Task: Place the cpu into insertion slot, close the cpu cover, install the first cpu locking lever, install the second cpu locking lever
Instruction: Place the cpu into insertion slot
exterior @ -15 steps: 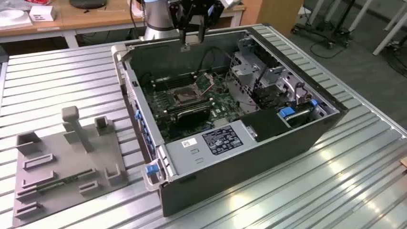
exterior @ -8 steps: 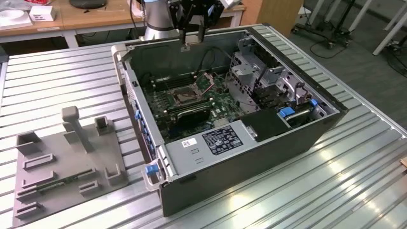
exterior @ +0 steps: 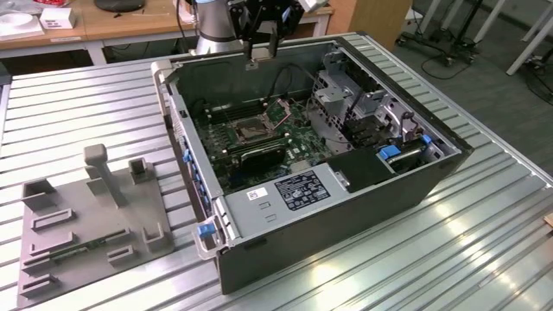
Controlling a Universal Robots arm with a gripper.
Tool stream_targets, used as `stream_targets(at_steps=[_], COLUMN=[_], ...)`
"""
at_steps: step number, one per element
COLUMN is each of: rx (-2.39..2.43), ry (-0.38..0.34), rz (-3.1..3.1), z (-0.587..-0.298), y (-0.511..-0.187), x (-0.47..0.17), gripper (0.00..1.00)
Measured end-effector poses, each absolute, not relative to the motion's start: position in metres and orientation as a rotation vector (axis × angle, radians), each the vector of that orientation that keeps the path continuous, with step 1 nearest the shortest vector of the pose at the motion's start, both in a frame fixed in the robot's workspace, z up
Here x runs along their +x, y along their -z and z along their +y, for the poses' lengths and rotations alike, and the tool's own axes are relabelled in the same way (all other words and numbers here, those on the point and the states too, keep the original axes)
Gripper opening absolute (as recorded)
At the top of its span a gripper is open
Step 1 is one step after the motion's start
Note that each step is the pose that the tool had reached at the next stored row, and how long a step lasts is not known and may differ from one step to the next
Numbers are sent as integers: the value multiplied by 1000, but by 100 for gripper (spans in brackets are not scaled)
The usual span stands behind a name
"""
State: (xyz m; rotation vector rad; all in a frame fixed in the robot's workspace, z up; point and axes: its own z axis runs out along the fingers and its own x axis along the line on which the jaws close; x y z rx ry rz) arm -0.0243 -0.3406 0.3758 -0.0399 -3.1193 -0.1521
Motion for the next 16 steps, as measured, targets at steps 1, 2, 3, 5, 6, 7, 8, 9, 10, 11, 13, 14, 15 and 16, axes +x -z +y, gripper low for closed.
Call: stream_targets(at_steps=[1, 2, 3, 5, 6, 7, 8, 9, 10, 11, 13, 14, 15, 16], rx=[-40, -40, -40, -40, -40, -40, -40, -40, -40, -40, -40, -40, -40, -40], ry=[152, 152, 152, 155, 155, 156, 158, 159, 159, 159, 159, 159, 159, 159], rz=[-3119, -3119, -3119, -3119, -3119, -3119, -3119, -3119, -3119, -3119, -3119, -3119, -3119, -3119], z=[-341, -341, -341, -341, -341, -341, -341, -341, -341, -341, -341, -341, -341, -341], y=[-376, -376, -376, -374, -374, -373, -372, -371, -371, -370, -369, -368, -368, -368], x=[-24, -24, -24, -24, -24, -24, -24, -24, -24, -24, -24, -24, -24, -24], gripper=[54, 54, 54, 54, 54, 54, 54, 54, 54, 54, 54, 54, 54, 54])
